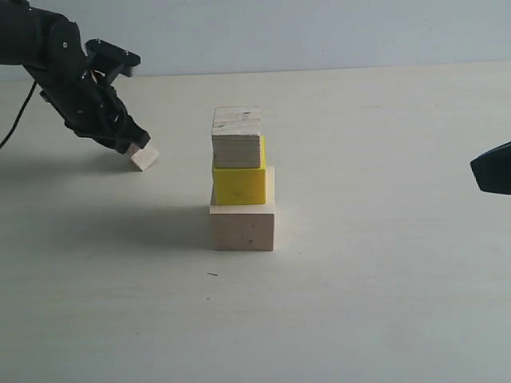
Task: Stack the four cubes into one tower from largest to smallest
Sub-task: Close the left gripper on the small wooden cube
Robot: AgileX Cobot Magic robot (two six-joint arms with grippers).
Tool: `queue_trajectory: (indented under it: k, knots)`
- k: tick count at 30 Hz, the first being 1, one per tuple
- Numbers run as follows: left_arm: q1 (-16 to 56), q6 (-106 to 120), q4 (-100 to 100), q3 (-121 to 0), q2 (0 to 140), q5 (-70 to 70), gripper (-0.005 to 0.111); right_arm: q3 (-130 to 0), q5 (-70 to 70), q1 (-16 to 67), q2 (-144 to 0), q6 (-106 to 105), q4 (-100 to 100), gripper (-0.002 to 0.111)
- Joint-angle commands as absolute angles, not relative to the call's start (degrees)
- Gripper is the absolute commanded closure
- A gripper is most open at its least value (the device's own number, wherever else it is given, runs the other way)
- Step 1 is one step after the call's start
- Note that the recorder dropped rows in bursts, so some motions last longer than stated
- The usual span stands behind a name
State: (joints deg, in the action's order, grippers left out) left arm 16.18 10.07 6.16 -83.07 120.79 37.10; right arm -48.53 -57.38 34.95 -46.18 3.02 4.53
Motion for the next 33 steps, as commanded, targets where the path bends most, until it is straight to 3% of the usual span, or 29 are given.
queue_trajectory:
  k: [1,9,20,33]
  knots:
    - [15.9,11.2,3.5,-82.6,118.0,38.2,0.039,-48.4,-56.5,35.0,-46.0,3.0,4.5,0.108]
    - [15.9,27.4,-15.1,-83.6,116.9,35.7,0.035,-48.4,-56.5,35.0,-46.0,2.8,4.5,0.108]
    - [15.9,28.4,-11.0,-91.8,123.8,40.9,0.035,-48.4,-57.4,35.0,-46.0,3.0,4.5,0.108]
    - [15.9,28.4,-7.2,-93.0,125.5,41.5,0.036,-48.4,-57.4,35.0,-46.0,3.0,4.5,0.108]
